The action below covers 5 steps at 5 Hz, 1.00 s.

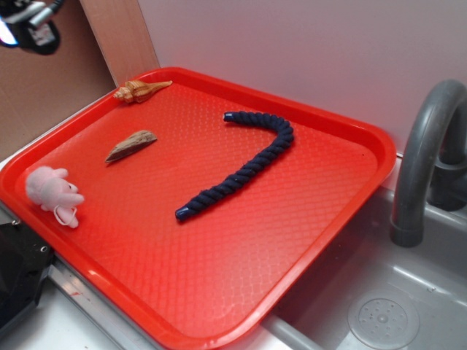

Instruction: Grab the wood chip.

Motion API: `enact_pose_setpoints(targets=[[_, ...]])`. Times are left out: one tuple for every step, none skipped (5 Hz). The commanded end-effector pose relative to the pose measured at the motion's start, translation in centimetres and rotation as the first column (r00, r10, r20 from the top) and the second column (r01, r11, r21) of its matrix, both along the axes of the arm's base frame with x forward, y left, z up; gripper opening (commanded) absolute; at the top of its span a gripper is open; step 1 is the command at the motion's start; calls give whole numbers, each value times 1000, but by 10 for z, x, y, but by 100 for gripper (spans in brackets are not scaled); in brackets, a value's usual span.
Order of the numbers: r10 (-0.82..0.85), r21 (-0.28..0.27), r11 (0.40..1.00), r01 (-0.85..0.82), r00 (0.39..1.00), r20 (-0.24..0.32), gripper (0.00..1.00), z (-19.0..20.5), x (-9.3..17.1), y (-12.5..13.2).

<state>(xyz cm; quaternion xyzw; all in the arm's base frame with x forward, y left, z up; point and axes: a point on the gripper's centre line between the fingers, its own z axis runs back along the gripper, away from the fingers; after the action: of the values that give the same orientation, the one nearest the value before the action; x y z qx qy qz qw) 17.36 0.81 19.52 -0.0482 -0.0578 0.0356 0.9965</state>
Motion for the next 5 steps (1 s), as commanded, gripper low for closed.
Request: enact_pose_setpoints(targets=[[21,143,990,-16,999,-37,100,-54,17,34],[-2,198,980,12,999,-52,100,-82,33,41],[-17,179,983,30,997,-70,100,-113,53,41],[-73,165,982,90,992,-107,100,-133,58,33],[-131,140,979,150,982,-135,100,-150,46,25]])
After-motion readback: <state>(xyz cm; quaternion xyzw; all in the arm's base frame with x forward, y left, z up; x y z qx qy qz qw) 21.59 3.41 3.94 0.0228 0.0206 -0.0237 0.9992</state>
